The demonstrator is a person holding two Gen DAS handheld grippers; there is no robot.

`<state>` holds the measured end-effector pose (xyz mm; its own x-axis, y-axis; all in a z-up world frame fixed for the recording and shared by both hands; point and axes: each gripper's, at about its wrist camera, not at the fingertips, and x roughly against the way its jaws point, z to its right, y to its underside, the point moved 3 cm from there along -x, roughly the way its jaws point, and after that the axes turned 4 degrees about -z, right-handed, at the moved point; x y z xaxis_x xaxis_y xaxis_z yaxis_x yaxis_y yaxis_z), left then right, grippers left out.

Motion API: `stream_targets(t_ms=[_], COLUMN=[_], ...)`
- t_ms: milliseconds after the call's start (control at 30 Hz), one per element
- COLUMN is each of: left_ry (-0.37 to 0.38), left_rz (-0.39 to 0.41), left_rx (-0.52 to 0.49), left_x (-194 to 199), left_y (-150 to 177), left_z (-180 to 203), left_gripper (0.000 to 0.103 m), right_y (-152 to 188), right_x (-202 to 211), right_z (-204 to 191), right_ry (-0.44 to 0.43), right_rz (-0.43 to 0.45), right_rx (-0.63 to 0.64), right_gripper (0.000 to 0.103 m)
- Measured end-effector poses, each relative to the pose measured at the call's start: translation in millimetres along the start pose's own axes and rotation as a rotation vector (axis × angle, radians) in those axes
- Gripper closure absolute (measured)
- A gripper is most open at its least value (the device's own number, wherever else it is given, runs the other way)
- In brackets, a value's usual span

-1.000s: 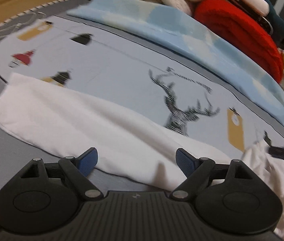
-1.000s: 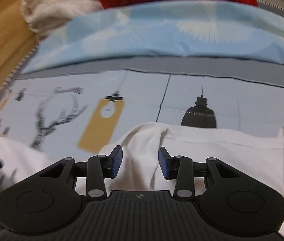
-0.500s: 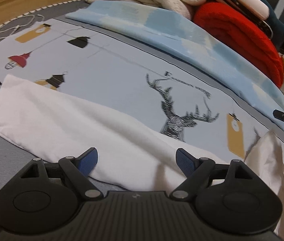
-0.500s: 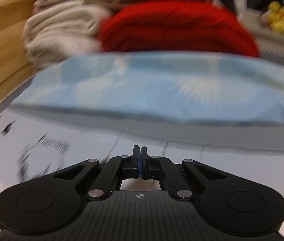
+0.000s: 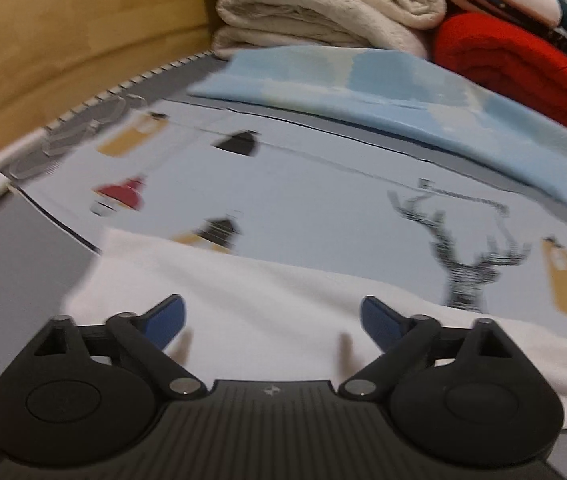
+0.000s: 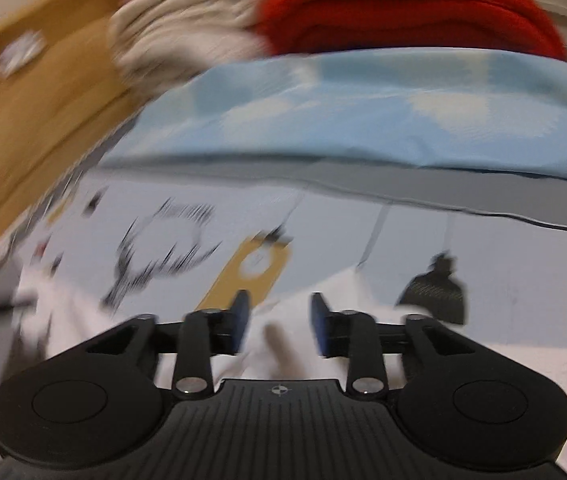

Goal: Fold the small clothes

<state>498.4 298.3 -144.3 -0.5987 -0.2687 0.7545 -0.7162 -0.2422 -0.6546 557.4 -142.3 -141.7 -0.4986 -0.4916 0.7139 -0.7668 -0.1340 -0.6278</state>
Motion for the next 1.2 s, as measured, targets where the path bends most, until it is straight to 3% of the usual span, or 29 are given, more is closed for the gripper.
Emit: stream_targets(t_ms=[33, 200, 333, 367, 400, 467, 500, 533, 567, 600, 667, 733, 767, 833, 900, 933, 1033, 1133, 1200], left_ry=[-0.013, -0.052, -0.108, -0.121, -0.13, -0.154, -0.166, -0.155, -0.148, -0.147, -0.143, -0.165, -0.19, -0.249, -0.279, -0.279, -0.232, -0.206, -0.195], left_rz=[0.012, 0.008, -0.015, -0.028, -0.041, -0.088, -0.105, -0.09, -0.079, -0.072, -0.044, -0.033, -0.028, -0.014, -0.004, -0.004, -0.01, -0.014, -0.023], left_rx=[-0.001, -0.033, -0.016, -0.006, 0.001, 0.011, 0.011, 0.023, 0.031, 0.026, 0.016, -0.001, -0.009, -0.027, -0.029, -0.019, 0.022, 0.081, 0.096], left_x=[-1, -12, -30, -36, -41, -53, -58, -58, -58, -57, -52, -49, -49, -47, -47, -47, -46, -45, -46], left_y=[-3, -14, -16, -15, -14, -8, -4, -1, 1, 2, 3, 2, 1, 1, 1, 2, 4, 5, 6], left_z=[-6, -27, -44, -49, -53, -61, -64, -67, -69, -70, -68, -66, -66, -69, -79, -85, -102, -113, -115], left_gripper=[0.0, 0.0, 0.0, 0.0, 0.0, 0.0, 0.0, 0.0, 0.001, 0.003, 0.026, 0.03, 0.03, 0.029, 0.021, 0.015, 0.011, 0.009, 0.009], right_y=[4, 10, 8, 8, 11, 20, 23, 25, 24, 21, 13, 3, 1, 6, 10, 8, -5, -22, -29], right_x=[-2, -16, -32, -39, -44, -62, -67, -66, -65, -62, -52, -43, -46, -60, -61, -57, -32, -18, -20], right_z=[-12, -62, -83, -85, -84, -86, -87, -91, -92, -93, -91, -81, -77, -71, -67, -65, -56, -51, -53], right_ry=[-0.011, -0.03, -0.095, -0.077, -0.062, -0.02, 0.003, 0.009, 0.002, 0.001, -0.004, 0.044, 0.067, 0.042, 0.042, 0.03, -0.032, -0.04, -0.002], right_rz=[-0.012, -0.065, -0.184, -0.238, -0.284, -0.397, -0.401, -0.368, -0.345, -0.323, -0.219, -0.038, -0.037, -0.132, -0.152, -0.14, -0.053, 0.011, -0.031], right_rx=[0.054, 0.286, 0.286, 0.262, 0.247, 0.264, 0.284, 0.309, 0.309, 0.292, 0.256, 0.187, 0.163, 0.135, 0.125, 0.124, 0.047, 0.026, 0.082], right_gripper=[0.048, 0.041, 0.041, 0.041, 0.043, 0.063, 0.069, 0.086, 0.094, 0.097, 0.098, 0.097, 0.096, 0.093, 0.082, 0.071, 0.043, 0.042, 0.054])
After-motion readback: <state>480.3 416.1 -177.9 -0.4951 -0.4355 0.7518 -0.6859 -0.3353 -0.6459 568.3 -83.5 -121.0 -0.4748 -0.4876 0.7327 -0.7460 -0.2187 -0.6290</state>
